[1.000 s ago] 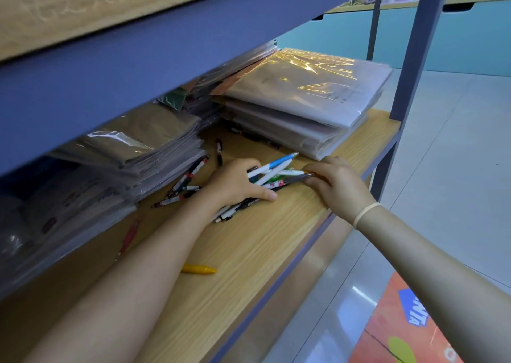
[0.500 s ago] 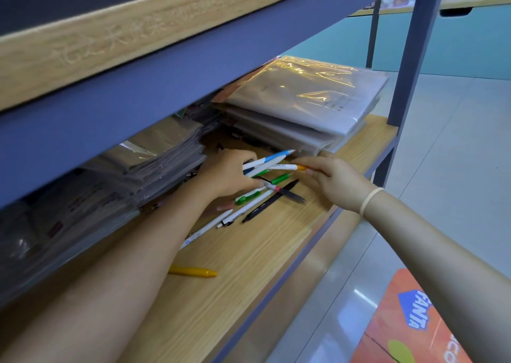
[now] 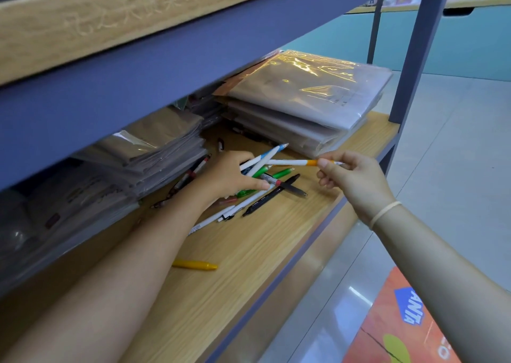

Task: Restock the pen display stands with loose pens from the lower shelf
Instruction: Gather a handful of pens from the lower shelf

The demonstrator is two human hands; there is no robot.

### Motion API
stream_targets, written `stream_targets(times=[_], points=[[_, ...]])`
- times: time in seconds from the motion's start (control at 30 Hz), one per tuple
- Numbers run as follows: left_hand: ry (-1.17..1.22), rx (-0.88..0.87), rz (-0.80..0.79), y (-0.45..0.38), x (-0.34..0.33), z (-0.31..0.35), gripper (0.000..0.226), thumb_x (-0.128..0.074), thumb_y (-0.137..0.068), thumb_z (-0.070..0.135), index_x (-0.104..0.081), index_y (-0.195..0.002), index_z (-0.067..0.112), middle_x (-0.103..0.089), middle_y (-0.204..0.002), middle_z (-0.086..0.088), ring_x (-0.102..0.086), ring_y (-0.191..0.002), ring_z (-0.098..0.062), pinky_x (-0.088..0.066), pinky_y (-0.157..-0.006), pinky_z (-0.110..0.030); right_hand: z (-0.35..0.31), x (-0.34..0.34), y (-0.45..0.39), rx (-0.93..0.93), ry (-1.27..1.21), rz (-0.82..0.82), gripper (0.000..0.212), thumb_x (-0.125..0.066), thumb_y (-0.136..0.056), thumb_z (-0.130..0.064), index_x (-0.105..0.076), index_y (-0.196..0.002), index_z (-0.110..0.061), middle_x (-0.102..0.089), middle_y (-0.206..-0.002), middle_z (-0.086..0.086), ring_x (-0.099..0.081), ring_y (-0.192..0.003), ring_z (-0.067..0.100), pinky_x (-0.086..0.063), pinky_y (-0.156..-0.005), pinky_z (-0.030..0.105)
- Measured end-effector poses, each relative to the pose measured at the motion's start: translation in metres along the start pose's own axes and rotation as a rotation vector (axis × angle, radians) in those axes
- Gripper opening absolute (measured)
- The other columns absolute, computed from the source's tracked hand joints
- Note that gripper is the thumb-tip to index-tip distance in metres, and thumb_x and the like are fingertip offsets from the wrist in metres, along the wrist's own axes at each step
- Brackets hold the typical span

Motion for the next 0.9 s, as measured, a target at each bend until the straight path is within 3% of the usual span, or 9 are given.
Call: stream_targets(times=[0.2, 0.33, 0.4, 0.5, 0.73, 0.9], points=[[-0.034, 0.022, 0.046, 0.002, 0.000, -0.004, 0.047, -0.085, -0.070, 0.052, -0.053, -0.072, 0.018, -0.052, -0.067, -0.003, -0.046, -0.060, -0.018, -0.037, -0.057, -0.034, 0.001, 0.007, -0.004, -0.017, -0.106, 0.126, 0.014, -0.064, -0.094, -0.009, -0.069, -0.104, -0.001, -0.066, -0.061, -0.001, -0.059, -0.054, 0.009, -0.049, -0.055, 0.018], [-0.019, 0.091, 0.128, 0.003, 0.009, -0.019, 0.051, -0.086, -0.068, 0.053, -0.062, -0.086, 0.012, -0.060, -0.076, -0.006, -0.052, -0.064, -0.020, -0.039, -0.059, -0.034, 0.008, 0.000, 0.002, -0.094, -0.217, 0.051, 0.016, -0.066, -0.093, -0.008, -0.068, -0.105, 0.002, -0.066, -0.067, 0.006, -0.060, -0.057, 0.011, -0.050, -0.056, 0.018], [-0.041, 0.054, 0.092, 0.005, 0.005, -0.014, 0.054, -0.086, -0.066, 0.053, -0.055, -0.078, 0.010, -0.052, -0.069, -0.002, -0.046, -0.060, -0.018, -0.035, -0.058, -0.033, 0.008, -0.011, 0.005, -0.120, -0.235, -0.019, 0.015, -0.065, -0.093, -0.007, -0.067, -0.105, 0.003, -0.066, -0.069, 0.008, -0.061, -0.058, 0.013, -0.051, -0.057, 0.018], [-0.105, 0.027, 0.044, 0.007, -0.003, -0.006, 0.047, -0.087, -0.069, 0.052, -0.050, -0.070, 0.023, -0.053, -0.066, 0.003, -0.046, -0.058, -0.017, -0.035, -0.056, -0.030, 0.007, -0.027, 0.007, -0.134, -0.223, -0.094, 0.009, -0.062, -0.095, -0.005, -0.066, -0.100, 0.002, -0.065, -0.068, 0.007, -0.060, -0.058, 0.013, -0.050, -0.057, 0.019], [-0.078, 0.012, 0.041, 0.013, -0.010, -0.001, 0.051, -0.086, -0.072, 0.047, -0.062, -0.090, 0.005, -0.061, -0.076, -0.010, -0.044, -0.062, -0.015, -0.031, -0.058, -0.030, 0.010, -0.026, 0.005, -0.113, -0.228, -0.070, 0.009, -0.062, -0.095, -0.006, -0.065, -0.101, 0.000, -0.068, -0.070, 0.008, -0.064, -0.061, 0.013, -0.054, -0.060, 0.020], [-0.109, 0.015, 0.064, 0.016, -0.016, 0.001, 0.041, -0.084, -0.073, 0.053, -0.062, -0.079, 0.019, -0.061, -0.071, -0.003, -0.048, -0.059, -0.014, -0.032, -0.055, -0.030, 0.011, -0.038, 0.006, -0.082, -0.175, -0.092, 0.006, -0.061, -0.095, -0.003, -0.067, -0.096, -0.004, -0.067, -0.070, 0.009, -0.062, -0.060, 0.013, -0.053, -0.061, 0.021]])
Point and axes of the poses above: each hand's wrist, its own y-axis away from the middle knuckle, its own x-axis out of the back of the hand, z = x × y, the point moved 6 cm from there along -y, towards the middle knuckle
